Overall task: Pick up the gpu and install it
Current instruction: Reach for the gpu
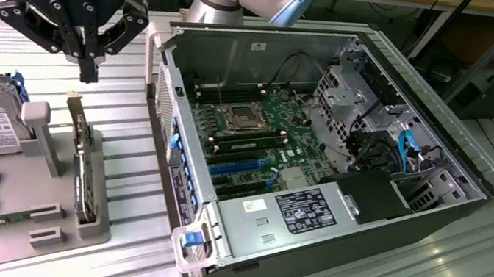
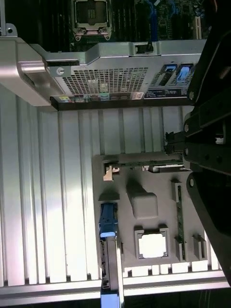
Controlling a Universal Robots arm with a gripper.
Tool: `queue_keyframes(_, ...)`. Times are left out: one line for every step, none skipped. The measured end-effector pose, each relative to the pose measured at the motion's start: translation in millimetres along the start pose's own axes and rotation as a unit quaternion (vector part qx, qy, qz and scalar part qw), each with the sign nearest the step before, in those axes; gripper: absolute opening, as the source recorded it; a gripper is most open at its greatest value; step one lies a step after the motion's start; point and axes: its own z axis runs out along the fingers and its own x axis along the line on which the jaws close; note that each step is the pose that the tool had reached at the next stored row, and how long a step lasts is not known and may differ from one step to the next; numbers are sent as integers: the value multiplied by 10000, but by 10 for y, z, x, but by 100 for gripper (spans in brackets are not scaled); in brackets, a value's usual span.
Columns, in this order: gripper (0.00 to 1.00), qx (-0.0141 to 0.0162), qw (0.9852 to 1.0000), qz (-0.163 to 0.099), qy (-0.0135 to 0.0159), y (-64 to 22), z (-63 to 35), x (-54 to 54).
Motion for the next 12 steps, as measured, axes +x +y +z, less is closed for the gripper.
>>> queue_keyframes(11,0,10000,-5,0,-8,0,21)
queue_keyframes(11,-1,10000,-11,0,-17,0,43)
queue_keyframes(11,-1,10000,-16,0,-24,0,63)
queue_keyframes(11,-1,10000,-24,1,-36,-1,89)
queue_keyframes(11,0,10000,-29,2,-45,-2,107)
queue_keyframes(11,-1,10000,-36,2,-55,-2,123)
queue_keyframes(11,-1,10000,-43,2,-69,-1,139)
queue_keyframes(11,-1,10000,-51,2,-82,-1,153)
queue_keyframes(11,-2,10000,-59,2,-96,0,169)
queue_keyframes(11,-2,10000,-67,3,-109,-1,184)
queue_keyframes(11,-2,10000,-75,3,-121,-1,198)
queue_keyframes(11,-2,10000,-83,4,-136,-2,215)
